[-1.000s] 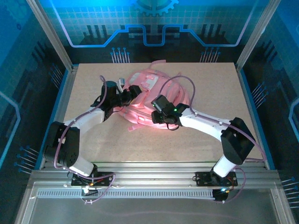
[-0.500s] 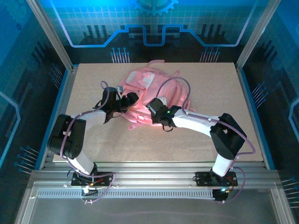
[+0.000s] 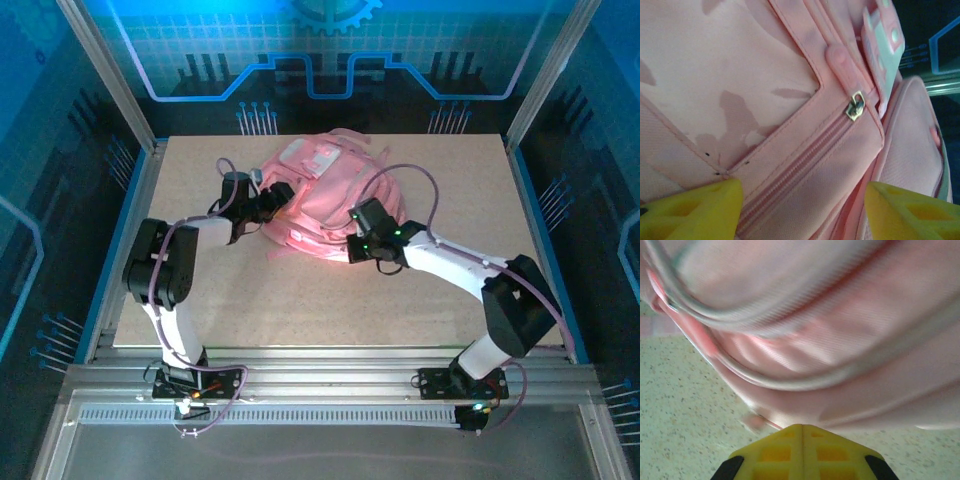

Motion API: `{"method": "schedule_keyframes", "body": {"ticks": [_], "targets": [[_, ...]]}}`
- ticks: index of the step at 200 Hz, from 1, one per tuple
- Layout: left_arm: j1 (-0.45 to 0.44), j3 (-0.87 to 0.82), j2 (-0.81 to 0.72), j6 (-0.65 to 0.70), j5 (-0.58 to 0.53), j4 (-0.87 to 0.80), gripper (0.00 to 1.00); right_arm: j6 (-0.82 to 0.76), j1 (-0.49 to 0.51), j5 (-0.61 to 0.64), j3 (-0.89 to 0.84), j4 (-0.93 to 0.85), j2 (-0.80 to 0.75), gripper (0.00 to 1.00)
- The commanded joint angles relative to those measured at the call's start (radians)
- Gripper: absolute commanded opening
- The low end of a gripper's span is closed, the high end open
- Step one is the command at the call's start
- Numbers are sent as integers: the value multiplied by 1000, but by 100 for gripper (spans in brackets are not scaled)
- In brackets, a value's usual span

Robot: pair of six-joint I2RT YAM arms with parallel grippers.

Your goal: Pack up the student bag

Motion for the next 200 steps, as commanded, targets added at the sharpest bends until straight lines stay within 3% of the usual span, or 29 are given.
{"method": "schedule_keyframes", "body": {"ticks": [1,30,51,79,133,170,200], "targets": [[18,63,89,55,-36,-105,66,-91,-26,-140,-16,14,-38,0],[9,75,69,33,17,-123,65,-82,-41,-131,13,0,-34,0],[-9,17,23,14,33,-114,66,-12,-25,-123,56,5,-24,21],[-46,-93,-29,-28,31,-36,66,44,25,-91,123,29,21,39],[-61,-151,-85,-38,19,-24,67,64,64,-12,256,-5,169,49],[-61,-134,-75,-40,24,-30,67,41,59,54,252,-65,147,63],[-61,-121,-63,-51,31,-29,67,47,63,31,248,-67,165,62]]}}
